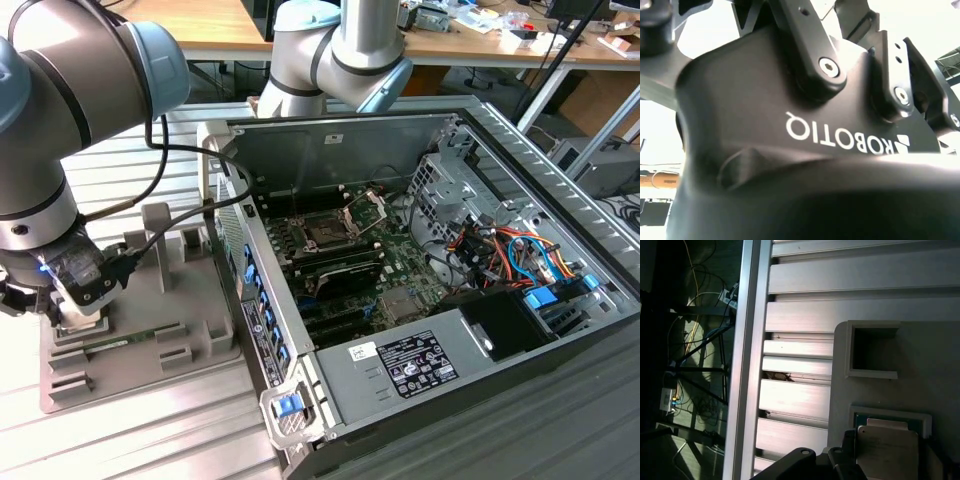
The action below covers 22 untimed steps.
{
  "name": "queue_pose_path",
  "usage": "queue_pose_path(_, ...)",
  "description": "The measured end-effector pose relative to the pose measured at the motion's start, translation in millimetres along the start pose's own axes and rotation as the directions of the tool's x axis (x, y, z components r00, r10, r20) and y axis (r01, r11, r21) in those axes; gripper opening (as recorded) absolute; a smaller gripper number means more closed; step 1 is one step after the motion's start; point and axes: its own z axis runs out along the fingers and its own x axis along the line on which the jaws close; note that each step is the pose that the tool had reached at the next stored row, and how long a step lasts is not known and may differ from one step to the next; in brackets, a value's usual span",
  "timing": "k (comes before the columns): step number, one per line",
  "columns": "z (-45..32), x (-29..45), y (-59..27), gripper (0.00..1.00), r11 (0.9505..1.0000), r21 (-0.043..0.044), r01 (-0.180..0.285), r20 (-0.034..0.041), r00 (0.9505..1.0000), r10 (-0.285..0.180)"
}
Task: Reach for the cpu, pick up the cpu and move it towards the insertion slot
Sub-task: 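Pick up the cpu and move it towards the insertion slot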
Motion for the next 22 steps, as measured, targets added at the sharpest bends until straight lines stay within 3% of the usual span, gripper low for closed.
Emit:
queue_pose_path(1, 0.0, 0.0, 0.0, 0.54, 1.0, 0.0, 0.0, -0.0001, 1.0, 0.0)
queue_pose_path(22, -0.2, 0.0, 0.1, 0.54, 1.0, -0.0005, 0.0, 0.0002, 1.0, 0.0)
